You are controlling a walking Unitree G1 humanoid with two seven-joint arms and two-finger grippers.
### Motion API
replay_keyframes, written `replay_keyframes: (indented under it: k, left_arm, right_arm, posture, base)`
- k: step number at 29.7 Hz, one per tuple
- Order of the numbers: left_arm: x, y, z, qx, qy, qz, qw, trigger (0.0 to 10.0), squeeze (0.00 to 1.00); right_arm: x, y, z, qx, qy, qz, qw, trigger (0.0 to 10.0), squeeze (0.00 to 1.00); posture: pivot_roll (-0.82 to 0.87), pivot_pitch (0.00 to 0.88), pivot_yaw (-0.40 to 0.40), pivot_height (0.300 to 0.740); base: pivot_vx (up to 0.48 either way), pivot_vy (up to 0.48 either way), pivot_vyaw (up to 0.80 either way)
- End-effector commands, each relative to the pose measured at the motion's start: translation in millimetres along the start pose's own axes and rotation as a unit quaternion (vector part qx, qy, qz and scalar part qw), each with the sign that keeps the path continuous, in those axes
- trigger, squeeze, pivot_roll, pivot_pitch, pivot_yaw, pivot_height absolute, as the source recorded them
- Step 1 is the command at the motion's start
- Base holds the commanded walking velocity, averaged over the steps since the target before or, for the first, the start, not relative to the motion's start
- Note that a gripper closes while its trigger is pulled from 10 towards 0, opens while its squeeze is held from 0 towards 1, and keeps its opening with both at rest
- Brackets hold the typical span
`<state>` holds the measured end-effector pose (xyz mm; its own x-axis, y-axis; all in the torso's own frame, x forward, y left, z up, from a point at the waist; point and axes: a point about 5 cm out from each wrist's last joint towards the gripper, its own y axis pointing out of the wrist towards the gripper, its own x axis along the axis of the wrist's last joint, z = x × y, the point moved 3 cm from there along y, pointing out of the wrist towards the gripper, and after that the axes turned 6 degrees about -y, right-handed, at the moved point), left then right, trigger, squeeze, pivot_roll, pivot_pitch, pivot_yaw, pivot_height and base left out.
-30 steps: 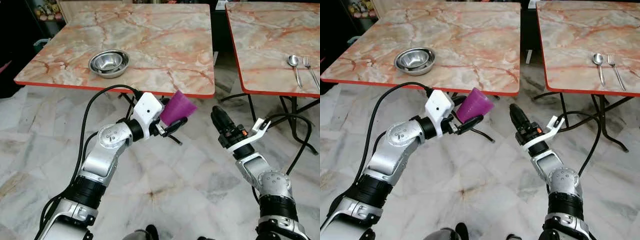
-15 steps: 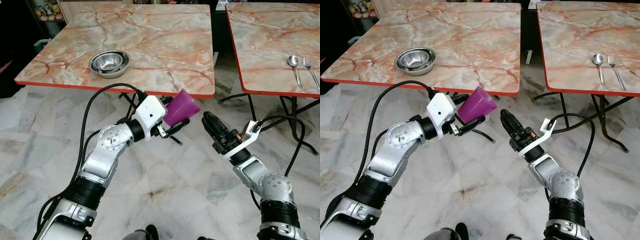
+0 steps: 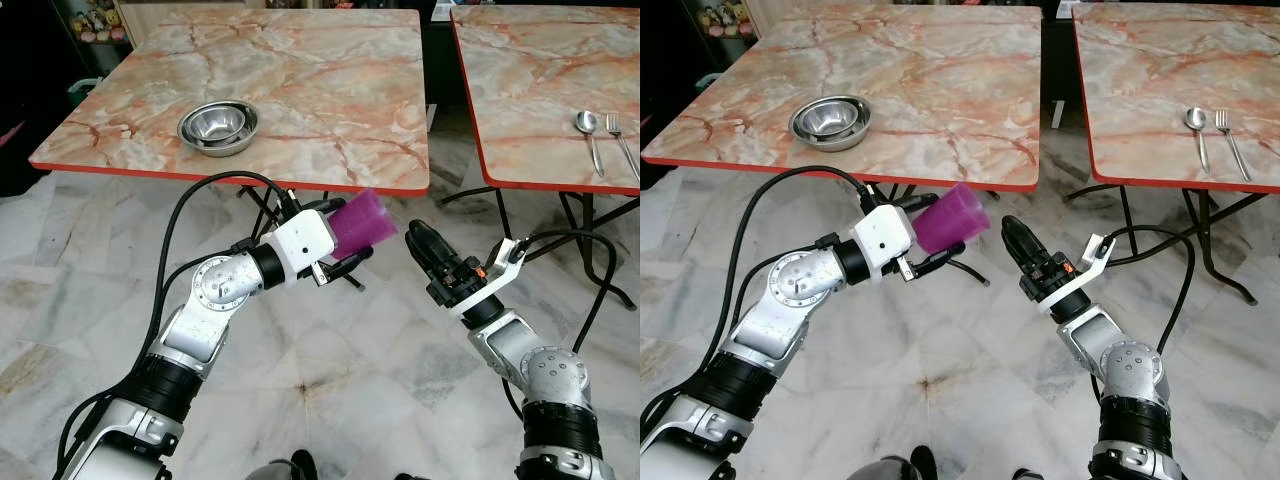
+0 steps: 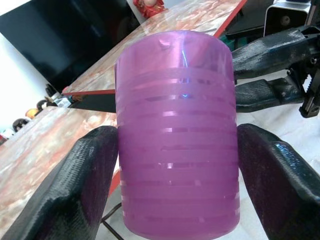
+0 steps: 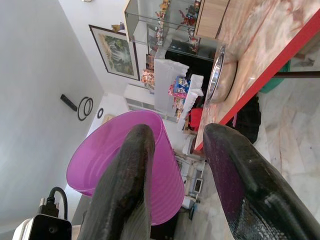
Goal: Setting the table
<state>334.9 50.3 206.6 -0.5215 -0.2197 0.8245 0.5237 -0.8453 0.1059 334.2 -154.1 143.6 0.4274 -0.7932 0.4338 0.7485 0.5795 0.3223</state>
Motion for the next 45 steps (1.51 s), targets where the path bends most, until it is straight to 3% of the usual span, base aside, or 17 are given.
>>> replay_keyframes:
  k: [1, 2, 3, 4, 8, 14, 27, 45]
  left_arm:
    - [-2, -0.9, -3.2, -0.007, 0.019, 0.003, 1.000, 10.0, 0.00]
    - [1, -1.3, -0.9, -0.003, 0.060, -0.007, 0.998, 10.0, 0.00]
    - [1, -1.3, -0.9, -0.003, 0.060, -0.007, 0.998, 10.0, 0.00]
    - [2, -1.5, -1.0, -0.008, 0.090, -0.012, 0.996, 10.0, 0.00]
    - [0, -2.7, -5.4, -0.025, 0.123, -0.013, 0.992, 10.0, 0.00]
    - [-3, -2.5, -14.1, -0.045, 0.154, -0.019, 0.987, 10.0, 0.00]
    - [8, 3.3, -16.5, -0.042, 0.230, -0.064, 0.970, 10.0, 0.00]
    - [7, 3.3, -26.1, -0.065, 0.272, -0.087, 0.956, 10.0, 0.00]
  right_arm:
    - [1, -1.0, 2.5, 0.003, -0.005, 0.001, 1.000, 10.0, 0.00]
    - [1, -0.9, 3.0, 0.004, -0.006, 0.001, 1.000, 10.0, 0.00]
    - [1, -0.9, 3.0, 0.004, -0.006, 0.001, 1.000, 10.0, 0.00]
    - [1, -1.0, 3.3, 0.003, -0.007, 0.002, 1.000, 10.0, 0.00]
    - [1, -1.5, 3.6, 0.003, -0.007, 0.003, 1.000, 10.0, 0.00]
    - [0, -1.5, 4.4, 0.003, -0.011, 0.006, 1.000, 10.0, 0.00]
    - [-1, -0.3, 8.2, 0.013, -0.016, 0.016, 1.000, 10.0, 0.00]
    - [-1, -0.9, 11.3, 0.021, -0.021, 0.017, 0.999, 10.0, 0.00]
  posture:
    - [-0.02, 0.149, 0.058, 0.740]
    - [-0.02, 0.149, 0.057, 0.740]
    - [-0.02, 0.149, 0.057, 0.740]
    - [-0.02, 0.150, 0.057, 0.740]
    - [-0.02, 0.150, 0.056, 0.740]
    - [-0.03, 0.151, 0.056, 0.740]
    - [-0.03, 0.152, 0.053, 0.740]
    - [-0.03, 0.152, 0.052, 0.740]
  base:
    - [0.000, 0.000, 0.00]
    - [0.000, 0.000, 0.00]
    - [0.000, 0.000, 0.00]
    - [0.000, 0.000, 0.00]
    - [0.000, 0.000, 0.00]
    - [0.000, 0.000, 0.00]
    - [0.000, 0.000, 0.00]
    - [0.000, 0.000, 0.00]
